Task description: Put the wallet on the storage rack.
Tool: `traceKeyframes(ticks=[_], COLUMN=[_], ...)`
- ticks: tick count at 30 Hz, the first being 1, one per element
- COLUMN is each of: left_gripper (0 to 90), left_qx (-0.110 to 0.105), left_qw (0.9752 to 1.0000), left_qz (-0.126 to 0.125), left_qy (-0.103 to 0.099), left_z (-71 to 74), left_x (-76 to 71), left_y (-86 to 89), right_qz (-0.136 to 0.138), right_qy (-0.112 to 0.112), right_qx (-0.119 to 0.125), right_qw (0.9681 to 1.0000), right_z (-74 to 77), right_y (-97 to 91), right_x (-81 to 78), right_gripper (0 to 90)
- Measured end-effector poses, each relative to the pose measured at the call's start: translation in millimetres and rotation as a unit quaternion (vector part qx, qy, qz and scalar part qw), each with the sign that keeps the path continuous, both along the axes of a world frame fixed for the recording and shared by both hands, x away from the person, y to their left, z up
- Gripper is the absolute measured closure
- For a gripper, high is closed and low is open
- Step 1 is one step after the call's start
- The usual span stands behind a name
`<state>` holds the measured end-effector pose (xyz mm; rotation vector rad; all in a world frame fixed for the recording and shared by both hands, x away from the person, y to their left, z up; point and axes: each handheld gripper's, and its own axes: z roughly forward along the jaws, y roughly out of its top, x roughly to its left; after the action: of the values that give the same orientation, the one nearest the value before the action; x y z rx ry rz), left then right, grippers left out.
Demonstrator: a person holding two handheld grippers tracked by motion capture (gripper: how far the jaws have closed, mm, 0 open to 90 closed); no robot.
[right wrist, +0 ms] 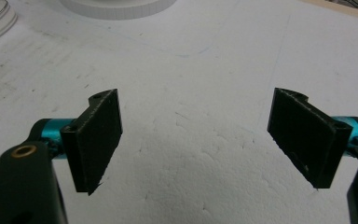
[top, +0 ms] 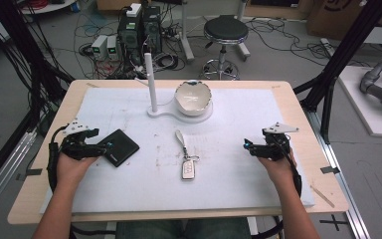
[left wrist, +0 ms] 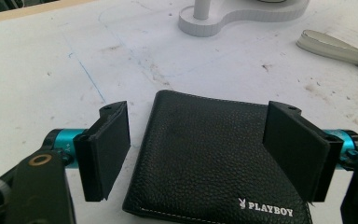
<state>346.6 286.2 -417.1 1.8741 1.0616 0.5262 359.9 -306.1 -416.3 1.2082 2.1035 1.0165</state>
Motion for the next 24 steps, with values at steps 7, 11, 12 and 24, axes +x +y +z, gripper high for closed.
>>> traceKeyframes(ticks=[7, 11, 12, 24], left_gripper=[23.0, 23.0, 23.0, 23.0], left_qx=[-0.006, -0.005, -0.007, -0.012], left_qw=[1.0, 1.0, 1.0, 0.9998], left_qz=[0.001, -0.001, 0.0, 0.006], left_qy=[0.001, 0.003, 0.003, 0.014], left_z=[-0.6, -1.4, -1.6, -8.4], left_x=[0.8, 2.1, 3.3, 23.8], left_y=[1.5, 1.2, 1.0, 3.3], right_qz=[-0.001, 0.0, 0.0, 0.004], right_qy=[0.001, 0.001, 0.001, 0.001], right_qx=[0.001, 0.001, 0.0, -0.013], right_qw=[1.0, 1.0, 1.0, 0.9999], right_z=[0.8, 1.0, 1.1, 0.5], right_y=[-0.1, -0.3, -0.1, 0.0], right_x=[-1.3, -1.9, -2.3, -6.5], right_gripper=[17.9, 17.9, 17.9, 17.9])
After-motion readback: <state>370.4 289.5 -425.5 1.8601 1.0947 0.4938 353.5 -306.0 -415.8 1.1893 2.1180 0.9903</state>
